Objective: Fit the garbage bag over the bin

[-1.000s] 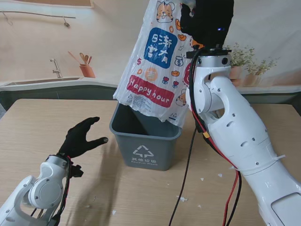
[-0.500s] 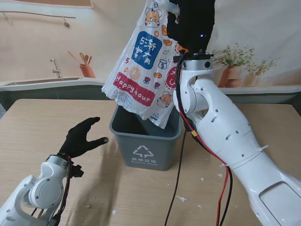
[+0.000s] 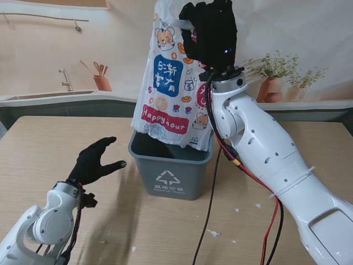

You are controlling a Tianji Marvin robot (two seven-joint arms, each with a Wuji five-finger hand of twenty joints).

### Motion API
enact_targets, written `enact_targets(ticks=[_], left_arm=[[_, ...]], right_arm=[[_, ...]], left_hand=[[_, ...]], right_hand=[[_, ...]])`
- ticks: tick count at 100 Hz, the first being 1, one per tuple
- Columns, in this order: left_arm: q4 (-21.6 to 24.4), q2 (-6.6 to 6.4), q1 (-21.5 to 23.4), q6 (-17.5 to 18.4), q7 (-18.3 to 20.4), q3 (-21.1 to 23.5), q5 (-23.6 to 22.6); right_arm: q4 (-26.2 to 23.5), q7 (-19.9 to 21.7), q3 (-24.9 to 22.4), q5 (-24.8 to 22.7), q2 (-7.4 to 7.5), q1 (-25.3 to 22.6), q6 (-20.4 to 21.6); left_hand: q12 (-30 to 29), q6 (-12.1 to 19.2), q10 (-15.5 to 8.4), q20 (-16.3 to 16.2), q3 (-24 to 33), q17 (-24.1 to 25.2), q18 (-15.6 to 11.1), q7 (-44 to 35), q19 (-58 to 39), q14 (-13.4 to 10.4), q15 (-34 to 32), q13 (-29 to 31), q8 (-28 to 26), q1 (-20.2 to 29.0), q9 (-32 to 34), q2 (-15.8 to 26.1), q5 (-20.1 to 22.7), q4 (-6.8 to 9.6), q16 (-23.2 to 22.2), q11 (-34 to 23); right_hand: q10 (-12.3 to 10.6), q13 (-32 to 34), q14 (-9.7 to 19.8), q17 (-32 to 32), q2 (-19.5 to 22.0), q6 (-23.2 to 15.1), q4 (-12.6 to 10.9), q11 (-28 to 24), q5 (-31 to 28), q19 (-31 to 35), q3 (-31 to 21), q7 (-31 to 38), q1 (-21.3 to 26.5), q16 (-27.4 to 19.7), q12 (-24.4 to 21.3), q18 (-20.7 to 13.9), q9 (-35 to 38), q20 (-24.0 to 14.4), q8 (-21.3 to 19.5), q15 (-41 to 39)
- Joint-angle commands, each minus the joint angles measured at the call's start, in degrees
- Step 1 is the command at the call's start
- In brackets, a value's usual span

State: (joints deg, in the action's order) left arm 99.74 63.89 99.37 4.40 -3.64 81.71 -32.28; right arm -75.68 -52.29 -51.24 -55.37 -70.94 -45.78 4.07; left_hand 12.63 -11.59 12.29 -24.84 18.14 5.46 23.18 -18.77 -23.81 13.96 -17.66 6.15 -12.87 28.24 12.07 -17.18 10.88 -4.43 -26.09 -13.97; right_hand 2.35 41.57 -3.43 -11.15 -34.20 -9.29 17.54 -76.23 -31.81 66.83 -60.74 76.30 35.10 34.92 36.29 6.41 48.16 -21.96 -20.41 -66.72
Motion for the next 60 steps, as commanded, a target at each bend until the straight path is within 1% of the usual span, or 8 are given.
enact_targets(ticks=[1,13,27,44,60], left_arm=[[0.38,0.1,0.24,-0.15,0.85,-0.13,-0.09],[0.5,0.07,0.28,-0.36,0.98,-0.2,-0.15],[0.62,0.06,0.38,-0.45,0.99,-0.16,-0.3],[0.72,0.05,0.45,-0.3,1.04,-0.13,-0.31],[0.73,0.02,0.46,-0.28,1.23,-0.15,-0.22]], right_arm=[[0.37,0.33,0.65,-1.27,-0.05,0.38,0.38],[1.07,-0.99,1.94,-2.46,0.15,0.58,1.96],[1.05,-1.85,2.57,-3.49,0.43,0.05,2.7],[-0.12,-1.84,2.98,-4.97,1.03,-1.83,2.02],[-2.68,-0.22,2.77,-6.76,1.95,-4.7,0.34]], left_hand=[[0.18,-0.49,-0.28,-1.33,0.81,0.4,-0.15,0.87,1.67,-0.31,1.38,-1.75,0.48,-0.87,-1.04,-0.38,0.69,1.33,0.36,-0.3],[0.17,-0.53,-0.31,-1.39,0.84,0.4,-0.11,0.85,1.7,-0.36,1.39,-1.73,0.47,-0.84,-1.0,-0.51,0.69,1.32,0.36,-0.3],[0.16,-0.54,-0.35,-1.45,0.89,0.4,-0.14,0.84,1.74,-0.38,1.44,-1.76,0.47,-0.85,-1.03,-0.5,0.65,1.31,0.37,-0.28],[0.17,-0.58,-0.32,-1.51,0.95,0.39,-0.14,0.84,1.78,-0.37,1.39,-1.73,0.48,-0.9,-1.04,-0.43,0.69,1.3,0.34,-0.3],[0.19,-0.58,-0.23,-1.55,1.02,0.38,-0.14,0.87,1.81,-0.29,1.42,-1.82,0.49,-0.83,-1.03,-0.54,0.64,1.31,0.34,-0.33]], right_hand=[[-1.14,-1.49,1.51,1.28,2.21,-1.53,-2.11,-0.83,1.53,0.97,0.71,1.42,1.87,0.71,0.88,-1.78,-1.29,-1.06,-0.69,-0.15],[-1.62,-1.57,1.71,1.24,2.33,-1.72,-2.01,-0.72,1.61,0.88,0.94,1.46,1.72,0.69,1.12,-1.82,-1.43,-1.02,-0.91,0.01],[-1.79,-1.56,1.92,1.27,2.32,-2.04,-2.02,-0.63,1.7,0.79,0.9,1.36,1.7,0.67,1.36,-1.85,-1.44,-0.99,-1.12,0.18],[-1.29,-0.68,1.52,1.0,1.3,-1.59,-2.53,-0.67,0.78,0.68,0.03,1.12,1.56,0.74,1.33,-1.52,-0.39,-0.92,-1.14,0.01],[-0.85,1.12,1.2,0.26,-0.19,-0.79,-3.02,-0.97,-0.57,0.66,-1.61,0.73,0.98,0.46,0.51,-0.7,0.96,-0.87,-1.01,0.19]])
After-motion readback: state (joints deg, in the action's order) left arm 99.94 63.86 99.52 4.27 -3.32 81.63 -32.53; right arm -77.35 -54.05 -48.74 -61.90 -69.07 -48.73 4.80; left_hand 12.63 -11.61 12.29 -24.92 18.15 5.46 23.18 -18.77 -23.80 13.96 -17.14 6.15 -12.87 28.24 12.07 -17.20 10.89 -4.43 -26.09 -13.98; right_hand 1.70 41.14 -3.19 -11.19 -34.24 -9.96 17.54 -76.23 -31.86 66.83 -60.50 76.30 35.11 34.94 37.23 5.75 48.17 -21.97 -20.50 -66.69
